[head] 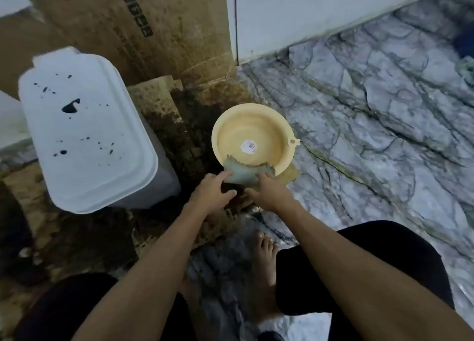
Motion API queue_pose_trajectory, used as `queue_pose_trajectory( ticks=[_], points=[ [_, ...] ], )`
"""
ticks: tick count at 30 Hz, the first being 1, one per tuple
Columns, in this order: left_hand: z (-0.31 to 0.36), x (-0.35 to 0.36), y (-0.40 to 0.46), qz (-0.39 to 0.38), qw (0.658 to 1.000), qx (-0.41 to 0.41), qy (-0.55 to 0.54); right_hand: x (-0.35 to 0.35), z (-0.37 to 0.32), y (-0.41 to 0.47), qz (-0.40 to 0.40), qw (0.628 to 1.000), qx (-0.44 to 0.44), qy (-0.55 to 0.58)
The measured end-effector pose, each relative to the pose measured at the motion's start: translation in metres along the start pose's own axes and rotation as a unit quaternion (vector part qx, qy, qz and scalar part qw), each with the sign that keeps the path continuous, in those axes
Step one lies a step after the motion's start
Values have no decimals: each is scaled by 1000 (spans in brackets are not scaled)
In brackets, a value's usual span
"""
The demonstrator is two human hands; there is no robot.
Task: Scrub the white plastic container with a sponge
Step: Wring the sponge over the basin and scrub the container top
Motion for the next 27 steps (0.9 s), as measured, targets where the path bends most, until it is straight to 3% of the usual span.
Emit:
queue_pose_trajectory(
  ticks=[7, 12, 18, 27],
  points=[
    [-2, 28, 34, 28, 999, -9, -39, 15, 18, 24, 76, 996, 45, 13],
    [-5, 33, 41, 79, 993, 1, -86, 28, 20, 32, 130, 987, 37, 89],
    [-2, 31, 38, 144, 983, -14, -115, 33, 18, 29, 212, 959, 91, 161],
    [15, 5, 6, 169, 976, 3, -137, 13, 3, 5, 215, 925, 106, 294]
  ],
)
Point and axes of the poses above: each hand's wrist, its own y-axis towards the middle knuckle, its own x-axis out of the palm, z = x × y, the point moved 2 cm from there along y, towards the middle knuckle, and after that the axes turned 11 degrees about z, right-handed, at the moved point
